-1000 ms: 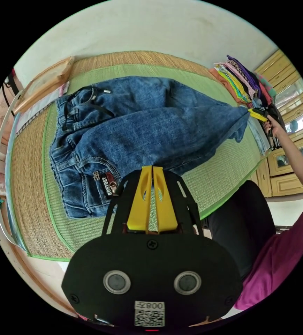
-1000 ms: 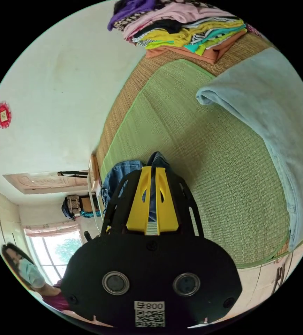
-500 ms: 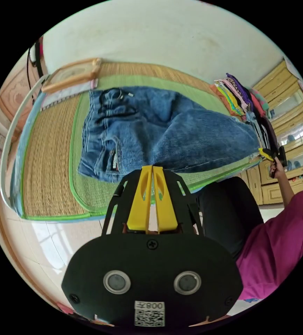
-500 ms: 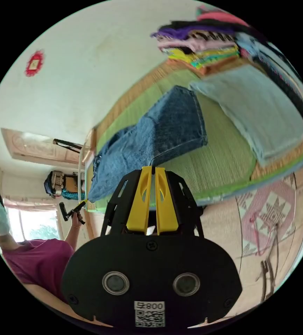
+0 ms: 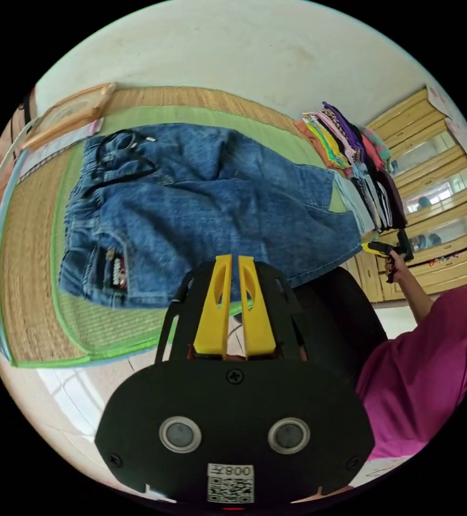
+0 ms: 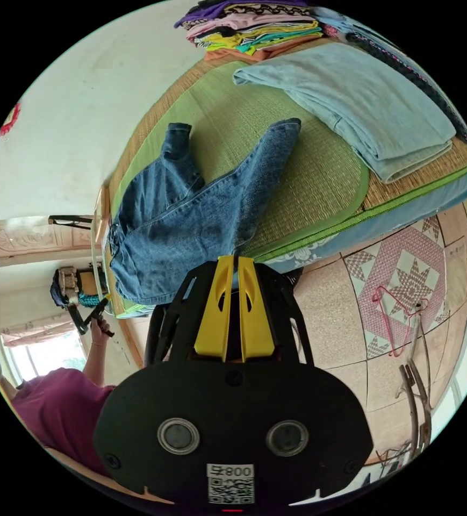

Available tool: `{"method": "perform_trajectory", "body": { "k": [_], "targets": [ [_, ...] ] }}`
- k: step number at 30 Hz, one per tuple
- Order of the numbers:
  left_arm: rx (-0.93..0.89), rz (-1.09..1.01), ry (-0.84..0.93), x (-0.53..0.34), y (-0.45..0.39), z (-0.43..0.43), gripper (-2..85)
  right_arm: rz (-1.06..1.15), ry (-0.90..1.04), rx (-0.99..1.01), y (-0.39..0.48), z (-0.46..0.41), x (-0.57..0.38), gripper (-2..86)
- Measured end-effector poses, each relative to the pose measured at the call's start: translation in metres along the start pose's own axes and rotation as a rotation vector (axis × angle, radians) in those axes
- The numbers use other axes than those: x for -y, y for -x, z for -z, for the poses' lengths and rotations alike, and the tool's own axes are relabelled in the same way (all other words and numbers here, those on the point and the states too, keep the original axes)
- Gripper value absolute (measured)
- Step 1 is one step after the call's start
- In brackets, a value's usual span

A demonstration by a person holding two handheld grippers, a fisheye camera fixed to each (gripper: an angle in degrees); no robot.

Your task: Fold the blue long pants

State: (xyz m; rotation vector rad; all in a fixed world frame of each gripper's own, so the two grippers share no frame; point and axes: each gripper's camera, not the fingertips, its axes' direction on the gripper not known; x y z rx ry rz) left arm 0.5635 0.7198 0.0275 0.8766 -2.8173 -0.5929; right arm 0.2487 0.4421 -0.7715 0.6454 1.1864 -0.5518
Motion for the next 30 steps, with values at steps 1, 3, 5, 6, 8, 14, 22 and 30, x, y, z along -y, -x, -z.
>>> {"method": "perform_trajectory", "body": {
  "k": [1, 3, 5, 6, 8, 14, 22, 30],
  "targets": [
    [-0.039, -0.045, 0.003, 0.025, -0.013, -0.009, 3.4, 0.007, 0.015, 0.016, 0.001, -0.001, -0.001, 0.8],
    [-0.085, -0.108, 0.013, 0.063, -0.034, -0.023, 4.5, 0.044, 0.094, 0.029, 0.005, -0.005, -0.007, 0.6],
    [-0.137, -0.191, 0.023, 0.114, -0.064, -0.042, 5.7, 0.059, 0.133, -0.024, 0.009, -0.003, -0.013, 0.6],
    [-0.147, -0.211, 0.022, 0.126, -0.071, -0.047, 6.0, 0.063, 0.137, -0.056, 0.010, 0.003, -0.017, 0.6],
    [-0.198, -0.286, 0.031, 0.179, -0.103, -0.066, 7.0, 0.067, 0.108, -0.054, 0.013, 0.014, -0.018, 0.9],
    [-0.313, -0.466, 0.053, 0.319, -0.211, -0.113, 10.4, 0.191, -0.027, 0.072, 0.055, -0.005, 0.040, 5.1],
    [-0.202, -0.707, 0.083, 0.481, -0.359, -0.150, 12.5, 0.272, -0.046, 0.089, 0.100, -0.114, 0.115, 9.2],
    [-0.084, -0.820, 0.267, 0.529, -0.385, -0.166, 3.2, 0.276, -0.063, 0.224, 0.074, -0.147, 0.101, 10.7]
  ]
}}
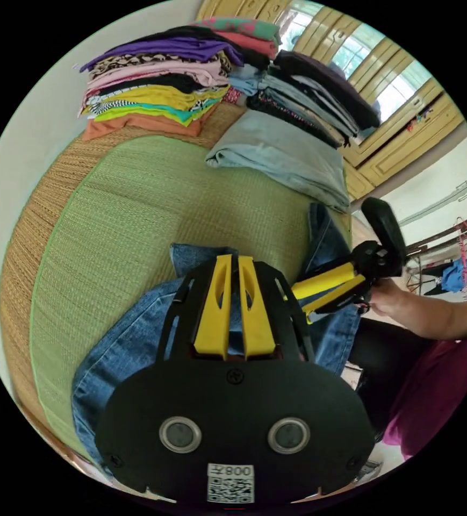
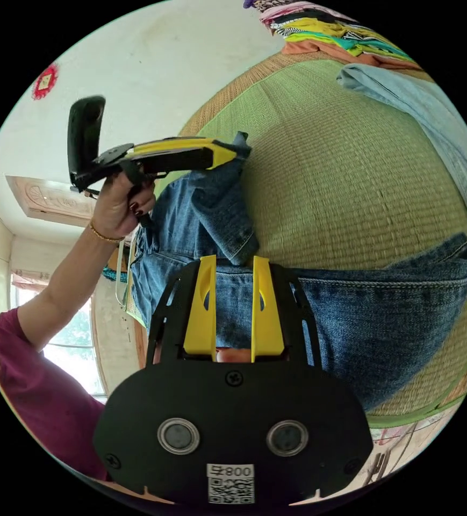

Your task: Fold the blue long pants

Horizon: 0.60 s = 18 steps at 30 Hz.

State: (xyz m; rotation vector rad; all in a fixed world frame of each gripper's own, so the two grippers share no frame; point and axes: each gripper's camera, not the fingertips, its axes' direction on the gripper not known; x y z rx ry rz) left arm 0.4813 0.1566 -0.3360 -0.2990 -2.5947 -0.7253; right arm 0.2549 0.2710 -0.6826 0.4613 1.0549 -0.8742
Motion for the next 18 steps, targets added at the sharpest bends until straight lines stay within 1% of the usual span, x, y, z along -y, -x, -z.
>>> {"method": "perform_trajectory", "body": {
  "k": [2, 5, 8, 12, 15, 18],
  "targets": [
    [-0.117, 0.048, -0.183, -0.027, 0.016, 0.051, 2.6, -0.022, -0.037, 0.080, -0.014, 0.007, -0.010, 11.1],
    [-0.233, 0.075, -0.342, -0.061, 0.033, 0.107, 2.3, -0.043, -0.121, 0.289, -0.036, 0.017, -0.024, 12.1],
    [-0.312, 0.065, -0.419, -0.081, 0.041, 0.146, 2.1, -0.041, -0.162, 0.416, -0.045, 0.016, -0.027, 12.8],
    [-0.372, 0.048, -0.466, -0.091, 0.047, 0.177, 2.1, -0.014, -0.129, 0.610, -0.049, -0.003, -0.014, 13.3],
    [-0.405, 0.040, -0.510, -0.094, 0.052, 0.199, 2.0, -0.016, -0.083, 0.699, -0.057, -0.017, -0.004, 13.5],
    [-0.439, 0.029, -0.576, -0.096, 0.059, 0.224, 2.0, -0.033, -0.105, 0.776, -0.071, -0.017, -0.004, 13.3]
  ]
}}
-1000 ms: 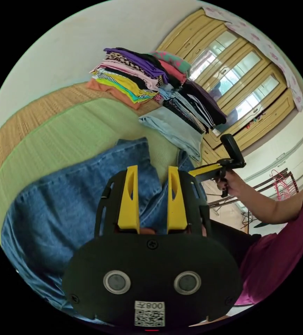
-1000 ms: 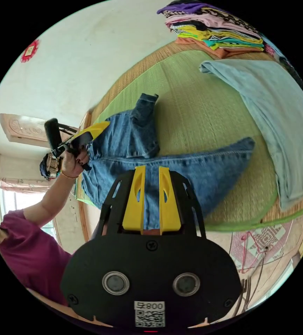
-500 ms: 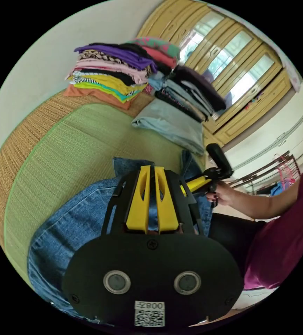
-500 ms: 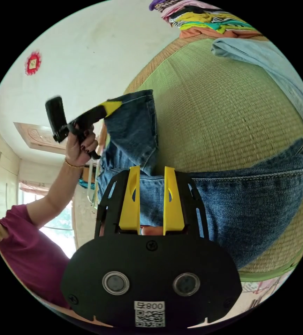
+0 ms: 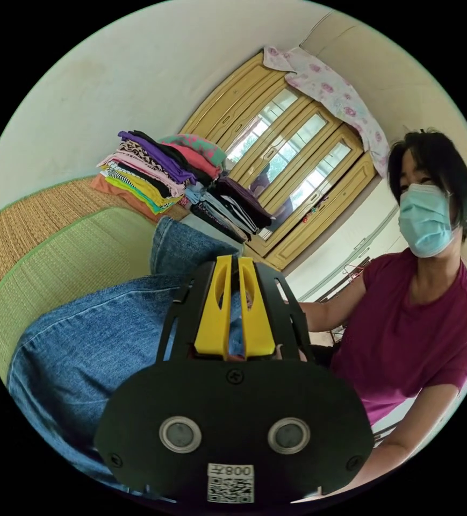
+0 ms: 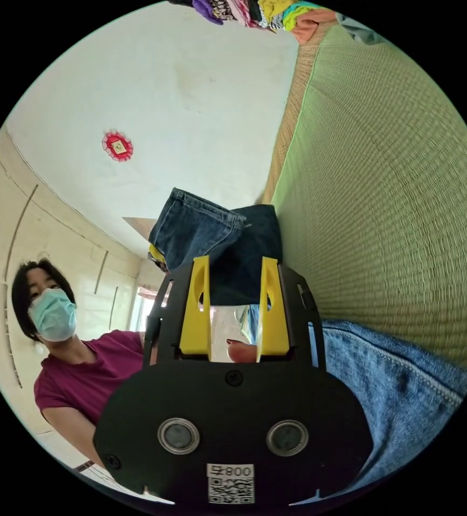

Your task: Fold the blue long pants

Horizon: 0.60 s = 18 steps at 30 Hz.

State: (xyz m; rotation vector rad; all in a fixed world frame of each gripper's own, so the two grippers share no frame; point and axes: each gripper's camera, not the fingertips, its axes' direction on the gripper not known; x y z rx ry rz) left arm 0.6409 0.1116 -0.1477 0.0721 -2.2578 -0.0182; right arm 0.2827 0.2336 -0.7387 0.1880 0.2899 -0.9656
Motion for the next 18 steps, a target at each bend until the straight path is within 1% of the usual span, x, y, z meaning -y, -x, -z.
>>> {"method": "perform_trajectory", "body": {
  "k": [4, 6, 10, 14, 16, 18],
  "targets": [
    [-0.098, -0.011, -0.081, 0.019, -0.001, 0.021, 1.9, 0.001, 0.035, 0.031, -0.004, -0.008, 0.004, 13.1],
    [-0.097, -0.009, -0.098, 0.027, -0.002, 0.026, 1.8, 0.020, 0.062, 0.064, -0.001, -0.023, 0.006, 13.2],
    [-0.096, 0.008, -0.106, 0.046, -0.002, 0.029, 1.8, 0.043, 0.044, 0.133, 0.001, -0.032, 0.002, 12.8],
    [-0.084, 0.011, -0.098, 0.068, -0.006, 0.026, 1.9, 0.062, 0.030, 0.195, 0.000, -0.035, 0.005, 8.6],
    [-0.086, 0.010, -0.109, 0.081, -0.007, 0.025, 1.9, 0.089, 0.026, 0.186, 0.009, -0.032, 0.010, 6.1],
    [-0.061, 0.007, -0.128, 0.097, -0.008, 0.024, 2.0, 0.152, -0.016, 0.111, 0.041, -0.011, 0.020, 4.3]
  ]
}}
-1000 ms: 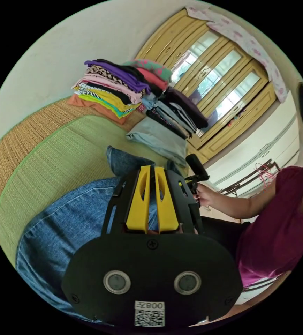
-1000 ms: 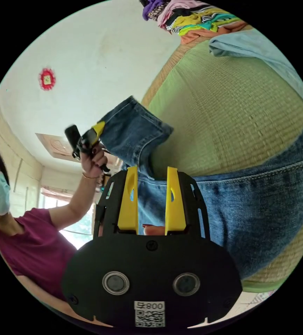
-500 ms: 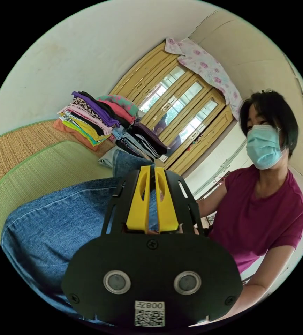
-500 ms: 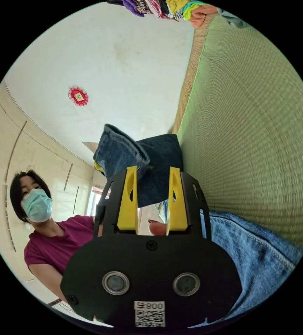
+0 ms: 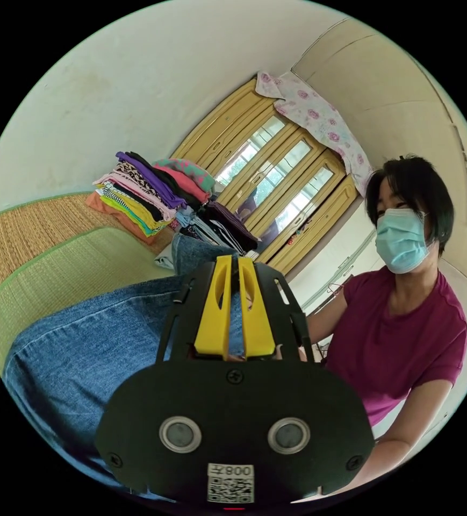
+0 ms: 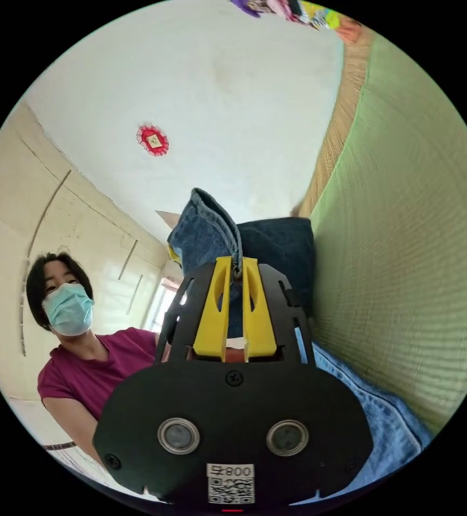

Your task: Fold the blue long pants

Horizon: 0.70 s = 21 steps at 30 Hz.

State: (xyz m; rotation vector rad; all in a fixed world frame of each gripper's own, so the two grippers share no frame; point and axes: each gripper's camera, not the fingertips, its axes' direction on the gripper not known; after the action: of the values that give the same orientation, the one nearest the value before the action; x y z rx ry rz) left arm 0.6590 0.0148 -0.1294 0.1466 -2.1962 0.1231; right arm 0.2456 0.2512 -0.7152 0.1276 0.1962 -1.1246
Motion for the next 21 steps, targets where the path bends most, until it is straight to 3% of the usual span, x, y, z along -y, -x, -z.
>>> {"method": "perform_trajectory", "body": {
  "k": [4, 7, 9, 11, 16, 21],
  "targets": [
    [0.218, 0.005, -0.033, 0.058, 0.011, -0.011, 2.3, 0.159, -0.115, -0.179, 0.080, 0.061, 0.047, 3.4],
    [0.385, 0.057, -0.003, 0.091, 0.032, -0.033, 2.7, 0.221, -0.130, -0.584, 0.142, 0.098, 0.097, 3.1],
    [0.371, 0.103, 0.038, 0.094, 0.044, -0.058, 3.1, 0.176, -0.106, -0.824, 0.157, 0.122, 0.127, 3.5],
    [0.283, 0.135, 0.155, 0.079, 0.047, -0.109, 4.1, 0.103, -0.089, -0.926, 0.151, 0.143, 0.134, 4.4],
    [0.186, 0.187, 0.386, 0.028, 0.028, -0.236, 6.5, 0.059, -0.055, -0.963, 0.141, 0.171, 0.062, 6.1],
    [0.121, 0.089, 0.585, 0.043, 0.001, -0.365, 8.2, -0.064, -0.088, -0.958, 0.126, 0.212, -0.081, 5.9]
  ]
}}
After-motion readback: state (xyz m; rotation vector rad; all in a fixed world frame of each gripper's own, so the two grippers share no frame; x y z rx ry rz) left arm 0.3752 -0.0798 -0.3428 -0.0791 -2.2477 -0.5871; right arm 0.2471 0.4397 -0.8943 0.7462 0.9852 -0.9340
